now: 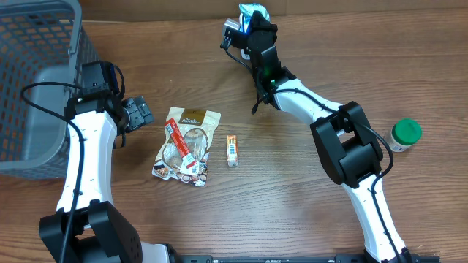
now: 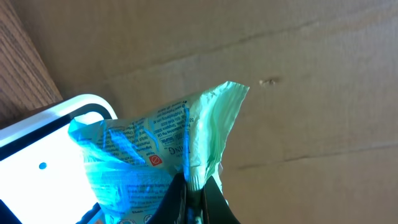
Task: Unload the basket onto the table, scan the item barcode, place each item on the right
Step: 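Hold the wipes pack barcode against the scanner window, then carry the wipes pack right and lower it beside the green jar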
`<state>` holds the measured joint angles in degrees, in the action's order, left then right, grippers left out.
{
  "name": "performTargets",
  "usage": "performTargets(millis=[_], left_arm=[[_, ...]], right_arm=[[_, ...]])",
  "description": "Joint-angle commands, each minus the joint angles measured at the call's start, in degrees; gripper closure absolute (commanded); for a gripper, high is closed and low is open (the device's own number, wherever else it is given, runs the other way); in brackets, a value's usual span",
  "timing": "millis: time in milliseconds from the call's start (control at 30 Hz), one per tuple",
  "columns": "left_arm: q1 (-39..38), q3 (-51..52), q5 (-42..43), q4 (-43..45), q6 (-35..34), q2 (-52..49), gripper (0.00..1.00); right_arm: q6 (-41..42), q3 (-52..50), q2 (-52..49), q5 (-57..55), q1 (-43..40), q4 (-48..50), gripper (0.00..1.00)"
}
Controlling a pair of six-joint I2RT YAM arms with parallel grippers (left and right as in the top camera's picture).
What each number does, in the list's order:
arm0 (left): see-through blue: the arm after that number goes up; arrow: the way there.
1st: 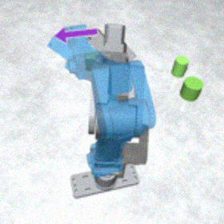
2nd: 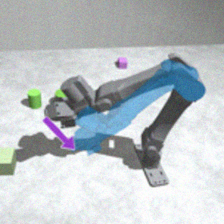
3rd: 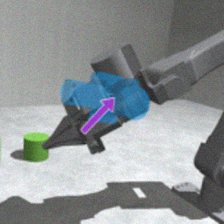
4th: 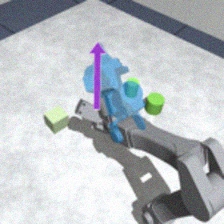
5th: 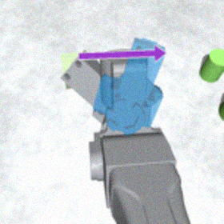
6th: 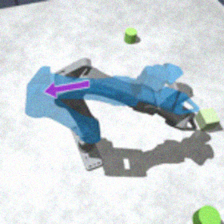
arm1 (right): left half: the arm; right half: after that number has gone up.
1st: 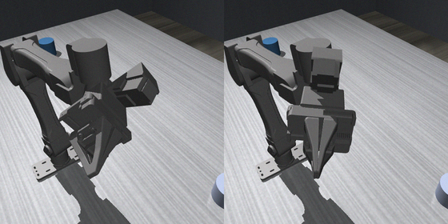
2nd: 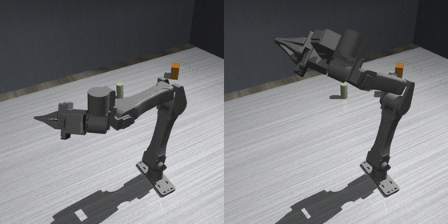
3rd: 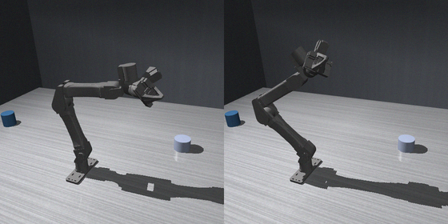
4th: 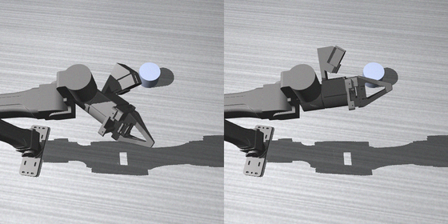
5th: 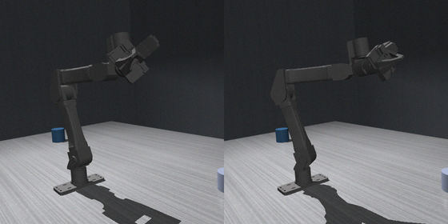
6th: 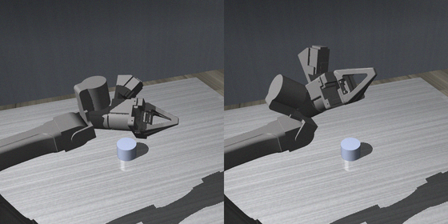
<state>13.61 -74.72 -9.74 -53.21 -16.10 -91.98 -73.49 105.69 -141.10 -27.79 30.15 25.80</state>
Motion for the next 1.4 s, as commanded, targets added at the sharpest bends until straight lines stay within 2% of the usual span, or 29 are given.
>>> performTargets(millis=[0,300,400,1000,1133,1367], left_arm=[[-0.13,-0.33,-0.76,-0.09,0.66,0.48,0.00],[-0.13,-0.33,-0.76,-0.09,0.66,0.48,0.01],[-0.13,-0.33,-0.76,-0.09,0.66,0.48,0.00],[-0.13,-0.33,-0.76,-0.09,0.66,0.48,0.00],[-0.13,-0.33,-0.76,-0.09,0.66,0.48,0.00],[-0.13,-0.33,-0.76,-0.09,0.66,0.48,0.00]], right_arm=[[4.02,1.18,-0.15,-3.23,0.52,-0.70,0.96],[4.59,1.18,-0.15,-5.14,1.79,-8.37,0.97],[7.13,1.18,-0.15,-5.20,2.40,-10.08,0.96],[8.02,1.18,-0.13,-8.92,3.28,-9.92,0.97],[14.56,1.18,0.70,-14.23,3.28,-2.80,0.97],[17.44,1.18,7.43,-14.64,3.28,-7.08,0.97]])
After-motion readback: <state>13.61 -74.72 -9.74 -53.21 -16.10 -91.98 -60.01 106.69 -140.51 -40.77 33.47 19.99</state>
